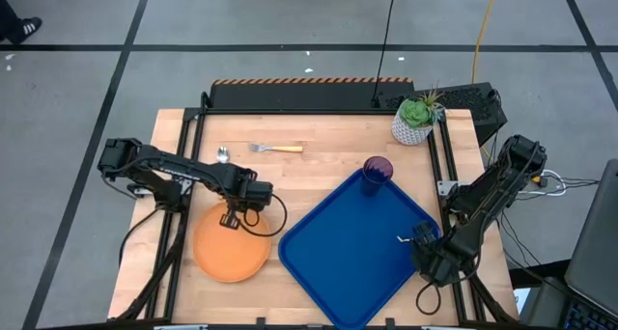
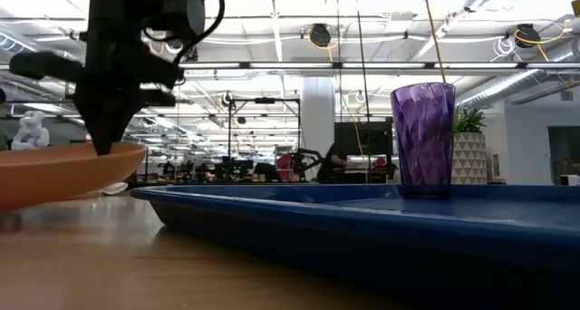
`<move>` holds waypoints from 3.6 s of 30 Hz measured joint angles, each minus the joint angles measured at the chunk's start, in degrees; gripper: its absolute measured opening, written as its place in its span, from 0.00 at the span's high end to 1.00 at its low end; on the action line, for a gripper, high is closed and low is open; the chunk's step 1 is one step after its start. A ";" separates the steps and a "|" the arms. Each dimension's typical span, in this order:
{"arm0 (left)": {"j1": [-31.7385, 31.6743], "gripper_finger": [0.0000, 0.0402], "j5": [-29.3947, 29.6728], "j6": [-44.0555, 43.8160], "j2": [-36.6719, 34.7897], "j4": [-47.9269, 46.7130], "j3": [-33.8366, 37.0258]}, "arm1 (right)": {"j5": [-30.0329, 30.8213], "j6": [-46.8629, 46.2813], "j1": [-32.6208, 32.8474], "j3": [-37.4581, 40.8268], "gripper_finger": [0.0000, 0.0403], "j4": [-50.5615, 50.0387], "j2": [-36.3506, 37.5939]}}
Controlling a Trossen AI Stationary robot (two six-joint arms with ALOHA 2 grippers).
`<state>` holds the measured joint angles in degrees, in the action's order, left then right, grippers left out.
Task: Pick and place plate/cup/fork/spoon on tray
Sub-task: Put the orange plate to the bottom left of the purple cup on the blue tray
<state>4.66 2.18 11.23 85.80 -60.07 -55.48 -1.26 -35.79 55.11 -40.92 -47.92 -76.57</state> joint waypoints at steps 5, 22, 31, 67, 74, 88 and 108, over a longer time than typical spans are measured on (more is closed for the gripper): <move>-0.01 0.99 0.03 -0.48 0.00 -1.02 -1.49 | -2.92 0.24 0.13 1.71 0.67 2.19 -2.46; -2.54 0.99 -12.57 0.21 0.00 -1.71 -1.57 | 0.05 -2.61 0.09 2.24 0.84 2.66 -2.91; -2.93 0.99 -12.67 0.43 0.02 -4.81 -8.97 | 1.66 -2.73 0.09 2.29 0.85 2.75 -2.93; -13.98 0.99 -11.46 -32.10 0.02 3.81 -15.46 | 2.73 4.85 -9.90 0.11 0.86 10.98 -3.77; -14.02 0.99 -11.60 -33.59 0.38 3.76 -15.46 | 1.94 8.83 -11.89 -2.74 0.86 10.86 -8.42; -14.00 0.99 -17.87 -38.15 8.21 4.44 -15.44 | 2.75 13.78 -16.89 -12.05 0.86 6.89 -16.16; -18.68 0.99 -19.09 -37.01 10.89 10.19 -15.44 | 5.90 19.54 -22.32 -19.68 0.86 7.69 -23.02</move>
<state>-14.03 -16.91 -25.78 96.69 -49.88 -70.91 4.64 -16.25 32.79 -60.60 -40.23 -99.59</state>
